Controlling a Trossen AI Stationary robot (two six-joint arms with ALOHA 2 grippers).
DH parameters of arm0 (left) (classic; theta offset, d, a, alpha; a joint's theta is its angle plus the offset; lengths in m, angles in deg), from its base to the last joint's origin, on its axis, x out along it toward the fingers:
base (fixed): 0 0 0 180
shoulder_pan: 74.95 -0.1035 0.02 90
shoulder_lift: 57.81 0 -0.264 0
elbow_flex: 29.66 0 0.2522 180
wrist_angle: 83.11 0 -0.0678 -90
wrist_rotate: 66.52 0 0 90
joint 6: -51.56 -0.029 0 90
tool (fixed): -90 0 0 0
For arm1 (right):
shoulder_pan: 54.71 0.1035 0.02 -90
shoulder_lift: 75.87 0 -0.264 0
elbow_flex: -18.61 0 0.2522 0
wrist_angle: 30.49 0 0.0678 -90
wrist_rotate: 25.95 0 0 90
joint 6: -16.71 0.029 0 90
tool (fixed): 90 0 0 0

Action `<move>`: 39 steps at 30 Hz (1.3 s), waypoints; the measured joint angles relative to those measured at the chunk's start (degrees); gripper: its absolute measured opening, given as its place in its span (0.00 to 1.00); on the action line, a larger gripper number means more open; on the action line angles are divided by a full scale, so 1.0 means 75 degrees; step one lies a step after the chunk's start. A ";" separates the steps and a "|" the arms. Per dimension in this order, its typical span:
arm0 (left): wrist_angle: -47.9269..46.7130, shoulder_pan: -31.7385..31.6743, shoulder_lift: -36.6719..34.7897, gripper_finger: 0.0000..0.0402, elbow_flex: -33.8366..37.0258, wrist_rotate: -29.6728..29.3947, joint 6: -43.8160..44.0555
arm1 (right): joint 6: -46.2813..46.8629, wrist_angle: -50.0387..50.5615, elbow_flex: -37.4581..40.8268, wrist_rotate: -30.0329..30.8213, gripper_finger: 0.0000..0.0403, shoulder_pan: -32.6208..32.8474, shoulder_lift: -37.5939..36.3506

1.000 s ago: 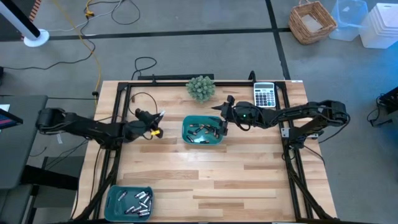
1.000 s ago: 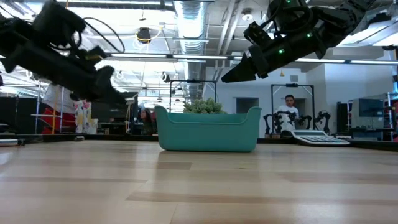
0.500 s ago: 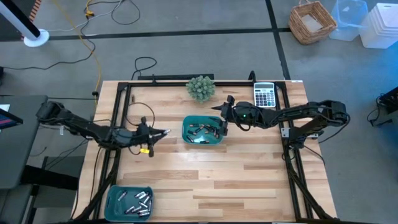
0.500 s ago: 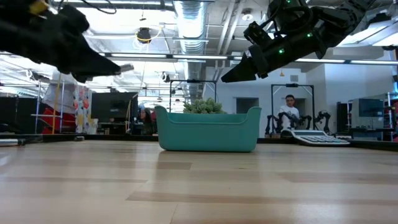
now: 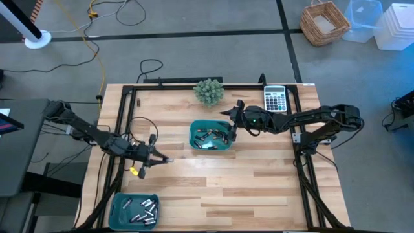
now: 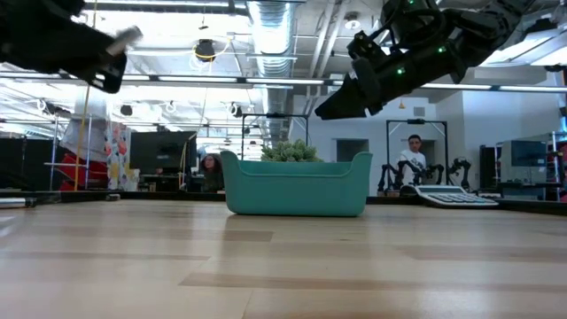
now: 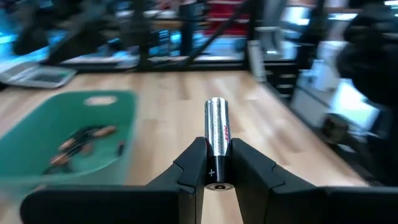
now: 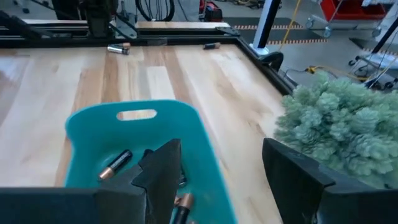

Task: Sort batteries
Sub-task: Put the silver battery into the blue bin

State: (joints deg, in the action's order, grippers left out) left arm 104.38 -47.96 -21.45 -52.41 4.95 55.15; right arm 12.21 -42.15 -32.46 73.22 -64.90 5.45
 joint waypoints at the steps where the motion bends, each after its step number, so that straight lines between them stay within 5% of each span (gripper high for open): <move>1: 0.0001 0.0032 -0.0063 0.14 0.0000 0.0243 -0.0114 | 0.0076 0.0035 -0.0002 0.0015 0.60 0.0038 -0.0002; 9: 0.0006 0.0080 -0.0426 0.14 0.0000 0.2595 -0.0315 | 0.0165 -0.0356 0.0001 0.0017 0.60 0.0254 0.0001; 21: -0.0185 0.0129 -0.0400 0.14 0.0000 0.4967 -0.0178 | 0.0670 -0.1111 0.0001 0.0019 0.60 0.0086 -0.0002; 32: -0.0381 0.0868 -0.0324 0.14 0.0000 0.6276 -0.0931 | 0.1386 -0.1041 0.0001 0.0017 0.60 0.0113 -0.0002; 39: -0.0057 0.1430 0.0356 0.14 0.0000 0.6453 -0.1395 | 0.1905 -0.1038 0.0001 0.0017 0.60 0.0116 -0.0002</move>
State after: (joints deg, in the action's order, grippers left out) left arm 103.96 -37.24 -18.78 -52.41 53.34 44.68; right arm 26.49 -49.93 -32.45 73.35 -64.03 5.43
